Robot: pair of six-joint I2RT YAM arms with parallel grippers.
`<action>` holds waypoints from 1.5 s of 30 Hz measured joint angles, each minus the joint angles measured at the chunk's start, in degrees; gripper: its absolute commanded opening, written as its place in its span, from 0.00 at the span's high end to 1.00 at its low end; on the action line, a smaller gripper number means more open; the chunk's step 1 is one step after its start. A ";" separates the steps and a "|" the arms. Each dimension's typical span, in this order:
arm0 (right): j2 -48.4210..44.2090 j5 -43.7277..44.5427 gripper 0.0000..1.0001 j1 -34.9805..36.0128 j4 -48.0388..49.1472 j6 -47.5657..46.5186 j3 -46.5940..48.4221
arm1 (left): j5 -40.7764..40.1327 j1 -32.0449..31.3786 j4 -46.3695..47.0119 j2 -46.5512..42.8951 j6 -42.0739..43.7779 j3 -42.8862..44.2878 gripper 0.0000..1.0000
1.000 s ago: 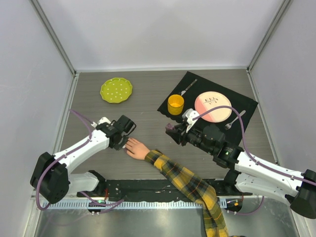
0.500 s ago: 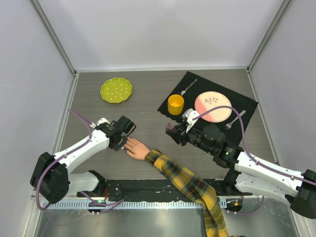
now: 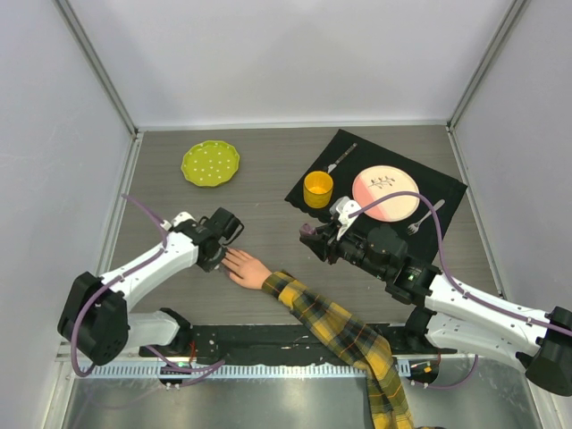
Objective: Paint the nails
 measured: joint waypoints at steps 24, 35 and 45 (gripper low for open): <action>0.00 -0.02 0.99 0.00 0.00 0.02 0.00 | 7.48 2.84 2.25 -6.25 7.65 -0.52 1.00; 0.00 -0.02 0.99 0.00 0.00 0.00 0.00 | 8.26 2.84 4.20 -3.65 7.61 -1.88 1.00; 0.02 -0.07 0.99 0.00 0.00 0.00 0.00 | 7.41 2.84 5.86 -2.29 7.32 -2.62 1.00</action>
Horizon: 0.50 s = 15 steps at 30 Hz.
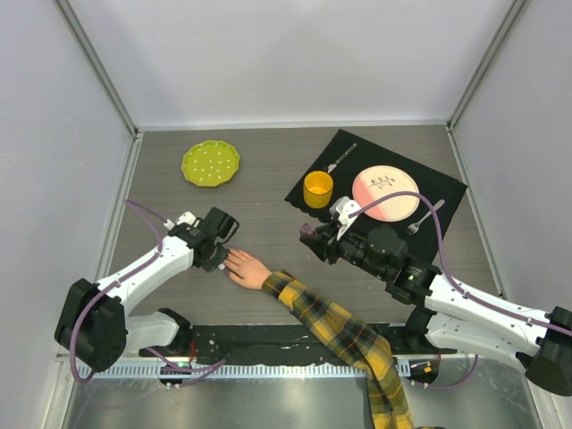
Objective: Paint the nails
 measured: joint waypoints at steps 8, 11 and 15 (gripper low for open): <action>0.00 -0.11 0.99 0.00 0.02 0.00 0.00 | -1.99 0.00 0.31 0.00 -0.31 0.00 1.00; 0.00 -0.11 0.99 0.00 0.00 0.00 0.00 | -2.36 0.00 0.31 0.07 -0.72 0.00 1.00; 0.00 -0.11 0.99 0.00 0.00 0.02 0.00 | -3.15 0.00 0.39 0.33 -1.27 0.00 1.00</action>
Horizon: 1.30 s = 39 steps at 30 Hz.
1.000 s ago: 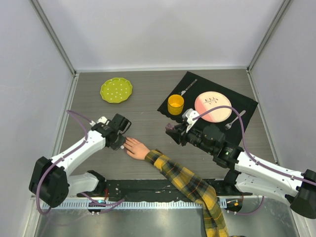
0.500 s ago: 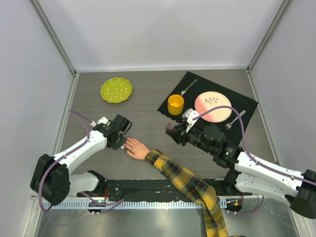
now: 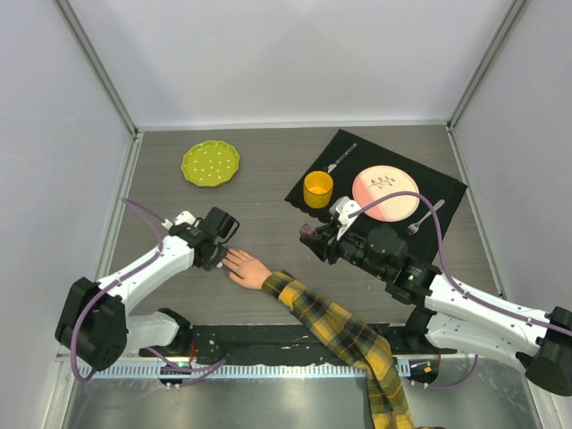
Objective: Paint the nails
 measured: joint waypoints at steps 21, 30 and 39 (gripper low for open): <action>-0.04 0.02 0.99 0.00 -2.73 1.03 0.66 | -6.45 1.40 -10.91 -17.53 5.70 8.66 1.00; -0.70 0.00 0.99 -0.24 -7.39 2.27 2.51 | 10.19 1.53 -1.40 -20.65 22.93 8.72 1.00; -1.18 -5.31 0.99 -0.26 -8.68 2.27 2.78 | 32.00 1.60 6.71 -18.34 40.85 17.88 1.00</action>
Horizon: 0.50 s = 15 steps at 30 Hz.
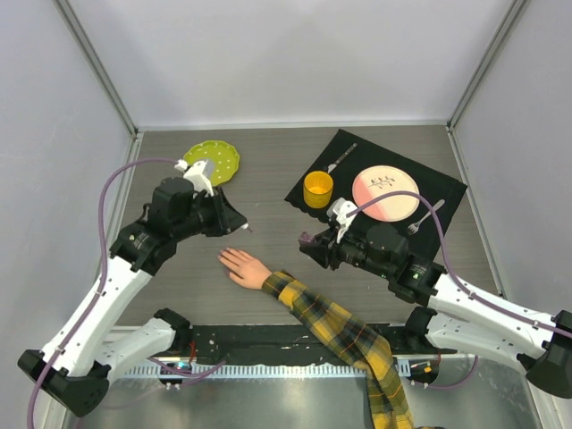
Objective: Paint the nails
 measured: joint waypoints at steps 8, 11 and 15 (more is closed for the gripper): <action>1.16 -4.90 0.99 0.00 0.07 -0.63 0.46 | 13.92 -0.26 1.16 6.84 8.76 5.38 1.00; 1.18 -5.55 0.99 0.00 0.11 -1.16 0.46 | 16.35 -0.83 1.20 8.66 9.27 6.43 1.00; 1.18 -6.03 0.99 0.00 0.11 -1.53 0.46 | 17.16 -3.19 1.38 10.08 9.05 7.78 1.00</action>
